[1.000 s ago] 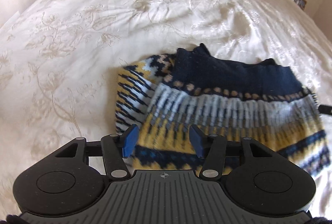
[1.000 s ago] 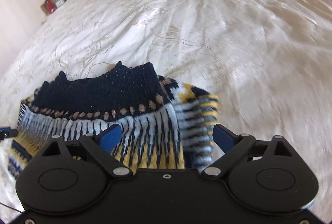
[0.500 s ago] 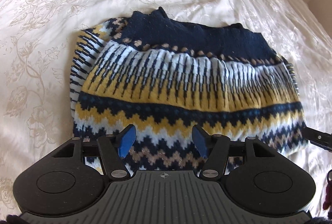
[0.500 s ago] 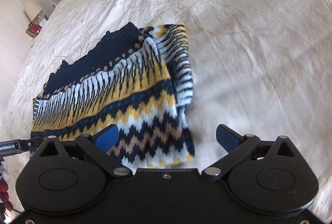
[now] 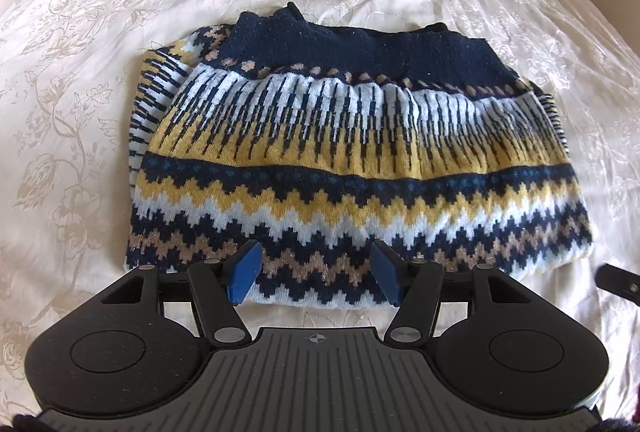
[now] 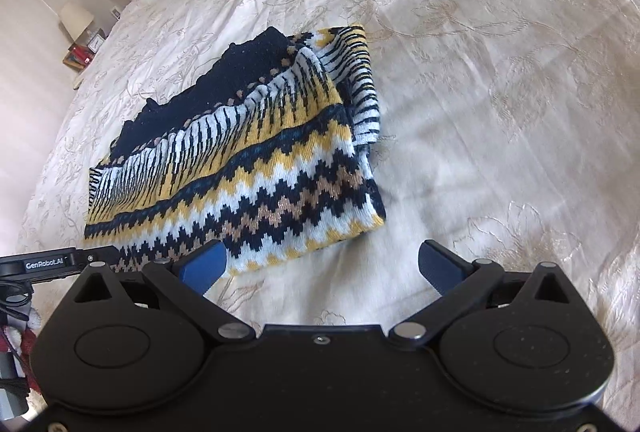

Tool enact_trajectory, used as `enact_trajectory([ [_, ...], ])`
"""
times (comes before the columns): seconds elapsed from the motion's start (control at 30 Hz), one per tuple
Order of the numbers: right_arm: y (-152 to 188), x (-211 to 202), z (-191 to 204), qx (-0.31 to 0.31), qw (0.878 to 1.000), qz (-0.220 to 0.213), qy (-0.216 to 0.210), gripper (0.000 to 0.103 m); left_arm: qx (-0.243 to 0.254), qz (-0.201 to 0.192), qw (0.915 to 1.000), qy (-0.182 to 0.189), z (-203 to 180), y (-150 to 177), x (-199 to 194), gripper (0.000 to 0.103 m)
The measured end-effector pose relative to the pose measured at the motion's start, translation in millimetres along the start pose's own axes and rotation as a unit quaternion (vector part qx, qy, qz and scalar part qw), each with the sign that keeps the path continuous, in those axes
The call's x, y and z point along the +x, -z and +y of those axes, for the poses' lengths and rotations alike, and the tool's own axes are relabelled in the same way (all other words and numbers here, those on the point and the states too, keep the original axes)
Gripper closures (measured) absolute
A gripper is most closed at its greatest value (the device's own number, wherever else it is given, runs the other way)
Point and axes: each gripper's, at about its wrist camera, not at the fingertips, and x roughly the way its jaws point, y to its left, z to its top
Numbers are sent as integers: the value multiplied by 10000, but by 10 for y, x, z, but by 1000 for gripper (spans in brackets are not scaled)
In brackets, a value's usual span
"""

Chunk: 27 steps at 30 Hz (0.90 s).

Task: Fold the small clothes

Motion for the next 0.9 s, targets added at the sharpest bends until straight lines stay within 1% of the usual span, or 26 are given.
enact_trajectory([
  [0.13, 55, -75, -72, 156, 9999, -15, -5, 1, -39, -50, 9999, -111, -32, -63, 89, 45],
  [0.27, 60, -79, -138, 241, 9997, 10, -12, 1, 21, -113, 9998, -142, -90, -138, 170, 45],
  [0.37, 24, -41, -180, 248, 9997, 65, -48, 1, 142, 58, 9995, -263, -145, -163, 327, 45],
  [0.43, -26, -7, -202, 235, 9996, 95, -101, 1, 154, 211, 9992, -318, -156, -157, 439, 43],
  [0.6, -249, 135, -253, 126, 9991, 178, -365, 1, 334, 478, 9973, -444, -218, -163, 616, 30],
  [0.77, -551, 380, -385, 266, 9971, 274, -665, 1, 300, 568, 9969, -454, -231, -162, 652, 23],
  [0.83, -661, 511, -436, 306, 9962, 393, -719, 1, 306, 569, 9970, -433, -241, -169, 657, 21],
  [0.9, -767, 654, -481, 372, 9940, 549, -872, 1, 295, 566, 9971, -420, -235, -181, 688, 19],
])
